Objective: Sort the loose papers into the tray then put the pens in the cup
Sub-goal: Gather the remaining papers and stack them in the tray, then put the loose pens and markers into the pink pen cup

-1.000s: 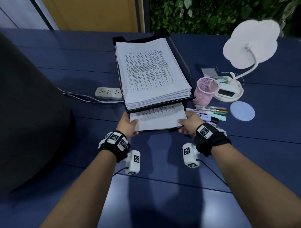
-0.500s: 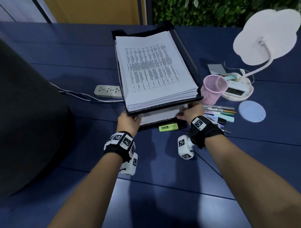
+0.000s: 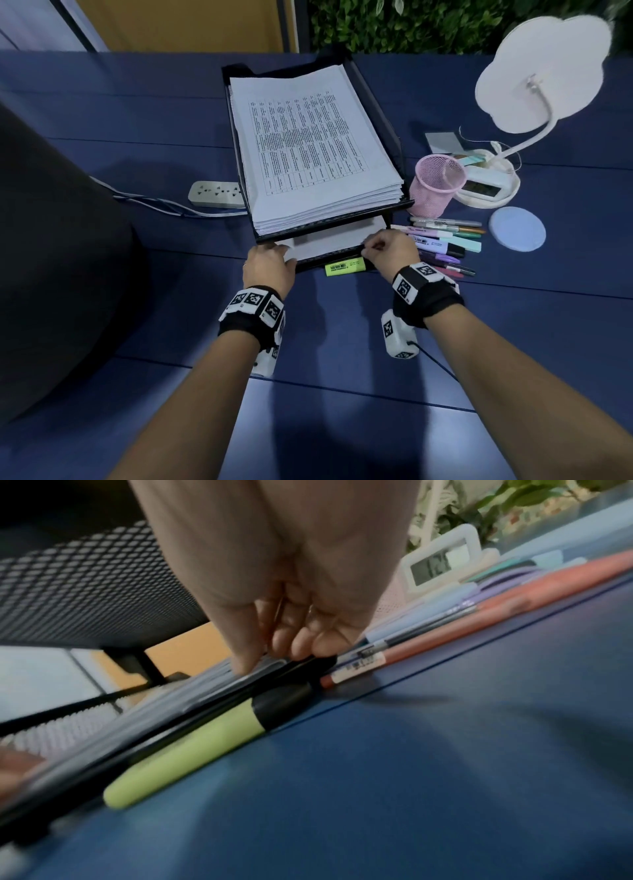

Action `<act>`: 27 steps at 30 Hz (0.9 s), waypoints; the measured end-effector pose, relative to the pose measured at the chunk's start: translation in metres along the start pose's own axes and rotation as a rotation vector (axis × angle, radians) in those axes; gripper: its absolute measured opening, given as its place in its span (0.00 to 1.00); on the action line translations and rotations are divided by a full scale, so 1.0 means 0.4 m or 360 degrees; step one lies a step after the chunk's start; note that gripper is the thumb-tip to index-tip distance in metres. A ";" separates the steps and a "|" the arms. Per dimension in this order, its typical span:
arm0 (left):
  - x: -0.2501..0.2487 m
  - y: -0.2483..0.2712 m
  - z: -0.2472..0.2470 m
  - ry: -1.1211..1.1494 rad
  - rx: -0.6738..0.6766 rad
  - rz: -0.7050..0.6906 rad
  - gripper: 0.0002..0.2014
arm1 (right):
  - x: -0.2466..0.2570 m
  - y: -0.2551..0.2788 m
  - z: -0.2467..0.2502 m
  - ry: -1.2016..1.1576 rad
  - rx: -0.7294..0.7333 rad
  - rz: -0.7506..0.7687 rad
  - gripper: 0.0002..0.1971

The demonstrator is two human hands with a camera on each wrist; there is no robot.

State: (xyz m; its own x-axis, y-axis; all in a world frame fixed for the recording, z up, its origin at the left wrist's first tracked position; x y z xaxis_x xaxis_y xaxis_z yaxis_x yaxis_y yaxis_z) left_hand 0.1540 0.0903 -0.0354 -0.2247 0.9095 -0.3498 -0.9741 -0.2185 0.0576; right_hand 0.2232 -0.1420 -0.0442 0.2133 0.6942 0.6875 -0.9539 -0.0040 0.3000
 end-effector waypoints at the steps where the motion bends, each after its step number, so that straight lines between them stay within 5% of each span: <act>1: -0.006 0.006 0.001 -0.0035 0.0011 -0.0014 0.17 | 0.005 0.009 -0.014 0.0150 0.0054 0.0073 0.06; 5: -0.033 0.039 0.002 -0.0071 -0.0029 -0.0070 0.18 | 0.018 0.046 -0.055 0.0921 0.0178 0.0295 0.15; 12: -0.099 0.090 -0.045 0.0017 0.0025 -0.0279 0.14 | -0.010 0.079 -0.038 0.1066 0.0192 0.0285 0.13; 17: -0.164 0.122 -0.125 0.0133 0.0343 -0.0511 0.21 | -0.100 0.104 0.021 0.0995 0.0150 0.0074 0.16; 23: -0.243 0.194 -0.240 -0.0119 0.0878 -0.0692 0.45 | -0.196 0.134 0.113 0.0929 0.0069 -0.0200 0.14; 27: -0.255 0.206 -0.266 -0.0235 0.0960 -0.0640 0.49 | -0.238 0.147 0.153 0.1036 0.0062 -0.0323 0.18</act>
State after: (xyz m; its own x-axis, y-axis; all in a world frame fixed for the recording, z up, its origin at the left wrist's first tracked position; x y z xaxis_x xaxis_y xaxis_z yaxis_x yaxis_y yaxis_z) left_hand 0.0991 -0.0579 -0.0944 0.1931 0.9258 -0.3249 -0.8163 0.3353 0.4703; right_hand 0.1598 -0.2524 -0.0515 0.2053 0.9753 0.0809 -0.8976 0.1547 0.4128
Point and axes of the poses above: each hand's wrist, its own y-axis away from the middle knuckle, its own z-axis out of the back of the hand, x = y × z, the point moved 9 cm from there along -y, towards the middle knuckle, and after that the axes turned 8 degrees about -z, right-handed, at the moved point
